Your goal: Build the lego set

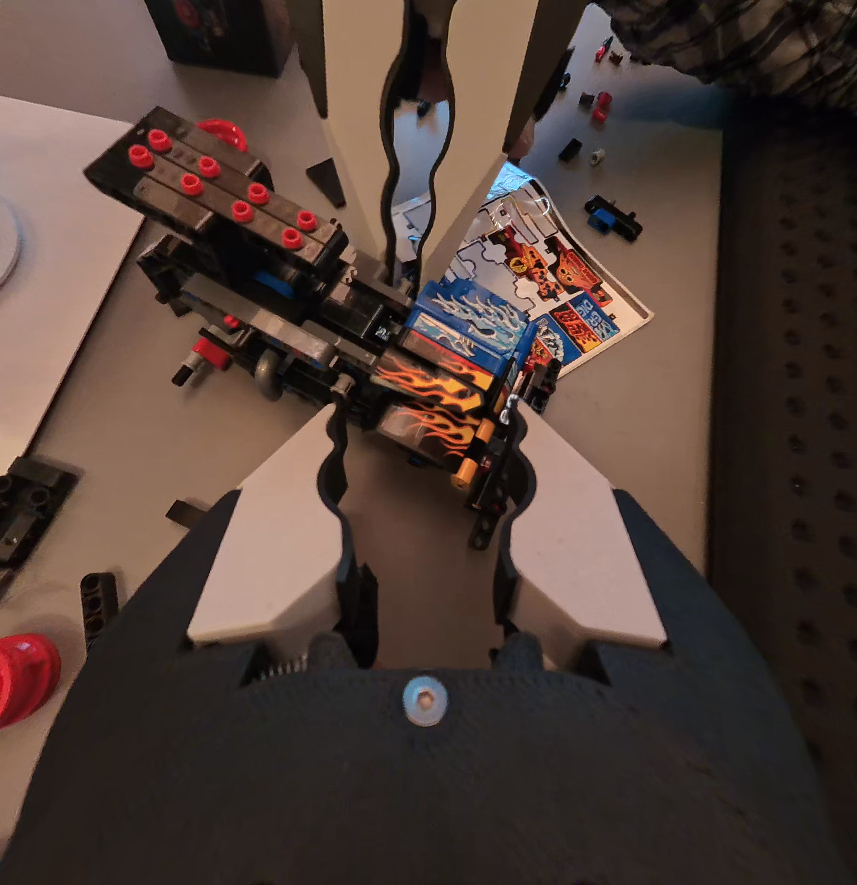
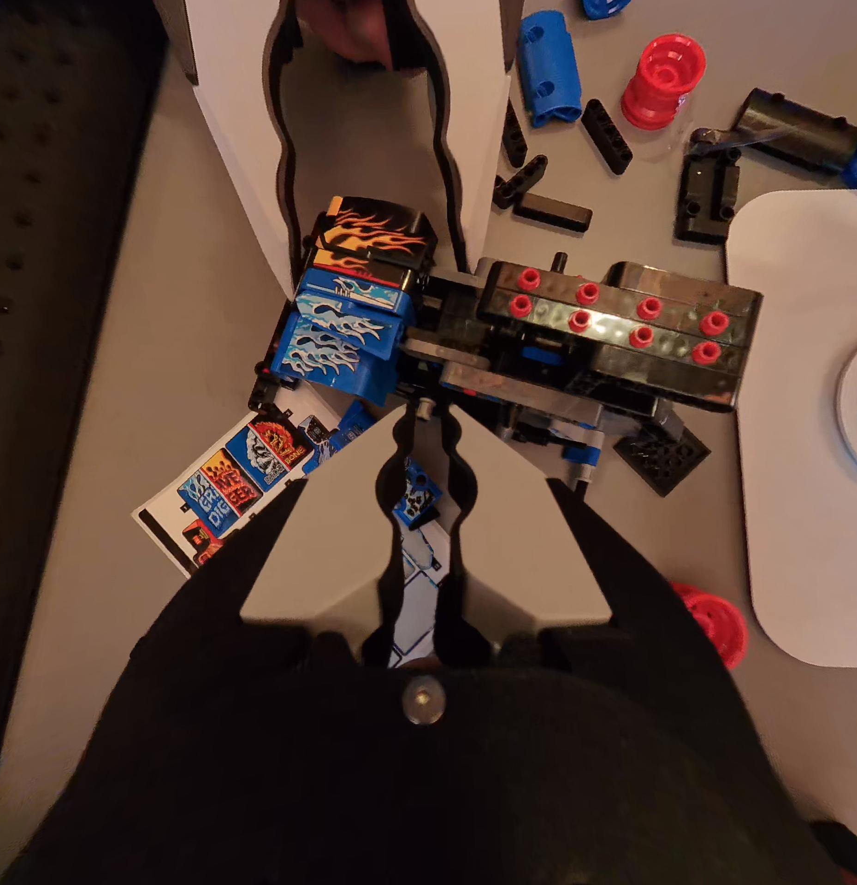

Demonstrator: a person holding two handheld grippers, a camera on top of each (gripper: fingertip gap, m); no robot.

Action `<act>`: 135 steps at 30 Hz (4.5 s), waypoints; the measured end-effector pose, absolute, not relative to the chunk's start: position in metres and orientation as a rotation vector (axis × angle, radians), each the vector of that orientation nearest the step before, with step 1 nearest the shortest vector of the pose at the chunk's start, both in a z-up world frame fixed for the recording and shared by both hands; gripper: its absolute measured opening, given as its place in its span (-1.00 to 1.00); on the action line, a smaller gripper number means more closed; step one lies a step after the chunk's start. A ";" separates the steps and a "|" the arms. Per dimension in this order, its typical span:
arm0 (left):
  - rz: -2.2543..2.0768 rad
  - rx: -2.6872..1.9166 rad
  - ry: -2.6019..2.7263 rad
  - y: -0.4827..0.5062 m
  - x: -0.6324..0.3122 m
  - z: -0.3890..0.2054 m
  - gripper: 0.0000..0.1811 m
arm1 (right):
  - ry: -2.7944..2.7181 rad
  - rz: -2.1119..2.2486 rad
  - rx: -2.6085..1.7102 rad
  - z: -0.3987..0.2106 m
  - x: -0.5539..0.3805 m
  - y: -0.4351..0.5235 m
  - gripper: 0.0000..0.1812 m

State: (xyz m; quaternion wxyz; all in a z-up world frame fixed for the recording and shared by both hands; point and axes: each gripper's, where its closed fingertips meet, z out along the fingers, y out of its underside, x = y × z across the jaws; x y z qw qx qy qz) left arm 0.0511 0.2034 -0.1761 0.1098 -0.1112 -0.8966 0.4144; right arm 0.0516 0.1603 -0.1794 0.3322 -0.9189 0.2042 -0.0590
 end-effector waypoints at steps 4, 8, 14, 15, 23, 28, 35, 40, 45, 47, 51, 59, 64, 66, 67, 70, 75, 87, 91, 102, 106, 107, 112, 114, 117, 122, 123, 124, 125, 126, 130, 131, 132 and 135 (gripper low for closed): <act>1.247 -0.313 -2.619 0.205 0.054 -0.172 -0.28 | 0.537 -0.148 -2.404 -0.179 0.051 0.159 -0.91; 1.254 -0.312 -2.621 0.206 0.056 -0.172 -0.28 | 0.537 -0.150 -2.417 -0.179 0.050 0.157 -0.93; 1.239 -0.323 -2.626 0.205 0.054 -0.174 -0.27 | 0.540 -0.153 -2.447 -0.179 0.048 0.155 -0.93; 1.237 -0.322 -2.625 0.205 0.054 -0.174 -0.27 | 0.545 -0.155 -2.443 -0.179 0.049 0.156 -0.93; 1.237 -0.316 -2.627 0.205 0.055 -0.174 -0.26 | 0.564 -0.120 -2.505 -0.183 0.041 0.132 -0.64; 1.234 -0.318 -2.628 0.206 0.055 -0.174 -0.26 | 0.529 -0.075 -2.588 -0.202 0.033 0.122 -0.56; 1.237 -0.319 -2.629 0.206 0.055 -0.174 -0.26 | 0.478 -0.073 -2.603 -0.211 0.032 0.123 -0.73; 1.244 -0.322 -2.629 0.206 0.056 -0.173 -0.26 | 0.449 -0.063 -2.596 -0.209 0.029 0.123 -0.75; 1.255 -0.321 -2.630 0.206 0.057 -0.172 -0.25 | 0.410 -0.104 -2.568 -0.196 0.029 0.122 -0.76; 1.265 -0.321 -2.629 0.205 0.057 -0.171 -0.24 | 0.397 -0.128 -2.549 -0.189 0.030 0.121 -0.77; 1.277 -0.318 -2.627 0.205 0.058 -0.169 -0.23 | 0.376 -0.166 -2.490 -0.173 0.031 0.120 -0.80; 1.304 -0.313 -2.619 0.203 0.058 -0.166 -0.21 | 0.372 -0.207 -2.483 -0.166 0.033 0.114 -0.81; 1.452 -0.267 -2.554 0.199 0.063 -0.141 -0.23 | 0.351 -0.266 -2.433 -0.144 0.032 0.106 -0.81; 1.537 -0.272 -2.537 0.197 0.065 -0.126 -0.27 | 0.326 -0.301 -2.393 -0.131 0.031 0.105 -0.80; 1.572 -0.280 -2.521 0.197 0.063 -0.119 -0.31 | 0.305 -0.328 -2.373 -0.125 0.031 0.105 -0.81; 1.654 -0.315 -2.463 0.191 0.052 -0.102 -0.37 | 0.231 -0.432 -2.285 -0.102 0.033 0.111 -0.80; 1.683 -0.316 -2.348 0.177 0.031 -0.089 -0.40 | 0.129 -0.583 -2.217 -0.082 0.036 0.126 -0.81; 1.756 -0.243 -2.301 0.164 0.031 -0.082 -0.86 | 0.134 -0.650 -2.201 -0.079 0.043 0.131 -0.81; 1.823 -0.354 -2.450 0.159 0.032 -0.087 -0.89 | 0.231 -0.596 -2.203 -0.082 0.048 0.126 -0.85; 2.032 -0.458 -2.702 0.148 0.040 -0.078 -0.93 | 0.653 -0.401 -2.121 -0.084 0.058 0.107 -0.62; 2.095 -0.464 -2.711 0.146 0.043 -0.073 -0.94 | 0.608 -0.376 -2.088 -0.077 0.051 0.114 -0.69; 2.111 -0.469 -2.703 0.146 0.042 -0.072 -0.94 | 0.599 -0.382 -2.091 -0.077 0.051 0.115 -0.70; 2.160 -0.432 -2.675 0.146 0.045 -0.066 -0.93 | 0.565 -0.458 -2.091 -0.074 0.055 0.116 -0.85; 2.160 -0.407 -2.649 0.146 0.046 -0.065 -0.93 | 0.533 -0.508 -2.080 -0.069 0.056 0.117 -0.85; 2.178 -0.372 -2.614 0.148 0.049 -0.062 -0.93 | 0.517 -0.548 -2.077 -0.064 0.057 0.118 -0.85; 2.285 -0.277 -2.566 0.151 0.054 -0.047 -0.93 | 0.598 -0.572 -1.972 -0.050 0.065 0.117 -0.74; 2.313 -0.264 -2.557 0.151 0.055 -0.044 -0.93 | 0.629 -0.557 -1.947 -0.048 0.066 0.117 -0.69; 2.341 -0.256 -2.550 0.152 0.056 -0.041 -0.93 | 0.660 -0.534 -1.918 -0.047 0.066 0.117 -0.64; 2.369 -0.254 -2.545 0.152 0.056 -0.038 -0.93 | 0.697 -0.516 -1.886 -0.046 0.067 0.116 -0.58; 2.396 -0.251 -2.550 0.152 0.056 -0.035 -0.93 | 0.737 -0.494 -1.846 -0.045 0.067 0.115 -0.57; 2.477 -0.307 -2.616 0.151 0.054 -0.032 -0.93 | 0.828 -0.323 -1.664 -0.048 0.060 0.119 -0.55; 2.488 -0.342 -2.657 0.149 0.054 -0.033 -0.93 | 0.833 -0.275 -1.623 -0.049 0.056 0.123 -0.54; 2.498 -0.392 -2.703 0.147 0.052 -0.034 -0.93 | 0.826 -0.213 -1.569 -0.048 0.052 0.128 -0.54; 2.531 -0.518 -2.799 0.141 0.047 -0.038 -0.93 | 0.825 -0.070 -1.405 -0.039 0.046 0.135 -0.55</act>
